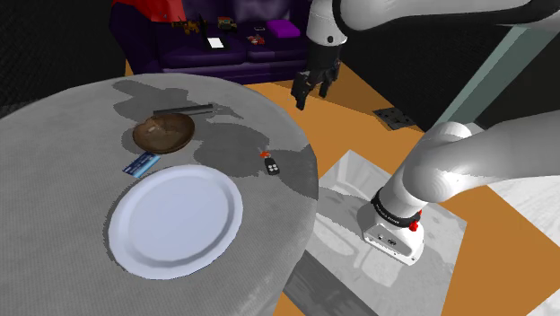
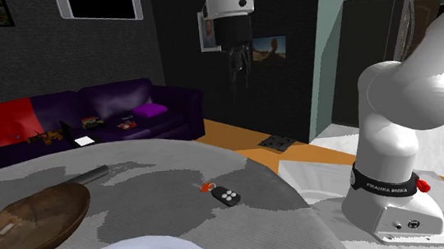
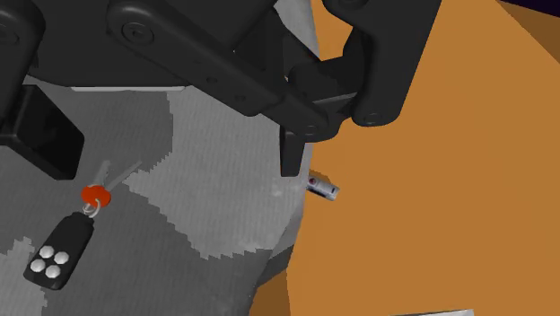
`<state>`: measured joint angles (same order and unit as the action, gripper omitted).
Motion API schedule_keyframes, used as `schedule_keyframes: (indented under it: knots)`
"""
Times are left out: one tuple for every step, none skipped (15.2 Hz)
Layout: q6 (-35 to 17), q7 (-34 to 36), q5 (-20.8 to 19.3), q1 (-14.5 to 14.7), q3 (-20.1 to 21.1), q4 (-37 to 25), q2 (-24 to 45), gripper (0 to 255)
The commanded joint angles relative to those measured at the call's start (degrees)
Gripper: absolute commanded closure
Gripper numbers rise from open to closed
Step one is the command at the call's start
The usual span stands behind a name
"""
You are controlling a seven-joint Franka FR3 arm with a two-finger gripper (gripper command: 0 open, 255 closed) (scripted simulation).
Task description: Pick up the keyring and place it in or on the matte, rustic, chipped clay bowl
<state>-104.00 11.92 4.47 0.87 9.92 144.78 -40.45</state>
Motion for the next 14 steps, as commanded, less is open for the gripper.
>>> schedule_keyframes:
  knots:
    - [-2.89, 3.17, 1.75, 0.43, 1.93, 1.19, 1.90, 0]
    - [-4.39, 4.70, 2.60, 0.67, 2.93, 1.73, 2.95, 0]
    - [-5.93, 6.22, 3.42, 0.90, 3.93, 2.19, 4.10, 0]
    - [-7.50, 7.74, 4.22, 1.11, 4.94, 2.56, 5.36, 0]
    - [-9.10, 9.26, 4.98, 1.31, 5.96, 2.85, 6.71, 0]
    - [-10.72, 10.76, 5.71, 1.48, 6.99, 3.05, 8.17, 0]
    - [-12.37, 12.27, 6.39, 1.63, 8.02, 3.17, 9.72, 0]
    - [-14.03, 13.79, 7.01, 1.76, 9.05, 3.19, 11.36, 0]
    - [-15.71, 15.32, 7.55, 1.87, 10.07, 3.13, 13.10, 0]
    - [-17.39, 16.85, 8.03, 1.93, 11.11, 2.98, 14.92, 0]
    - [-19.09, 18.41, 8.42, 1.97, 12.13, 2.75, 16.83, 0]
    - [-20.78, 19.99, 8.70, 1.98, 13.14, 2.43, 18.81, 0]
    - [-21.14, 20.34, 8.75, 1.99, 13.34, 2.35, 19.25, 0]
    - [-22.05, 20.39, 8.75, 1.99, 13.51, 2.79, 19.72, 0]
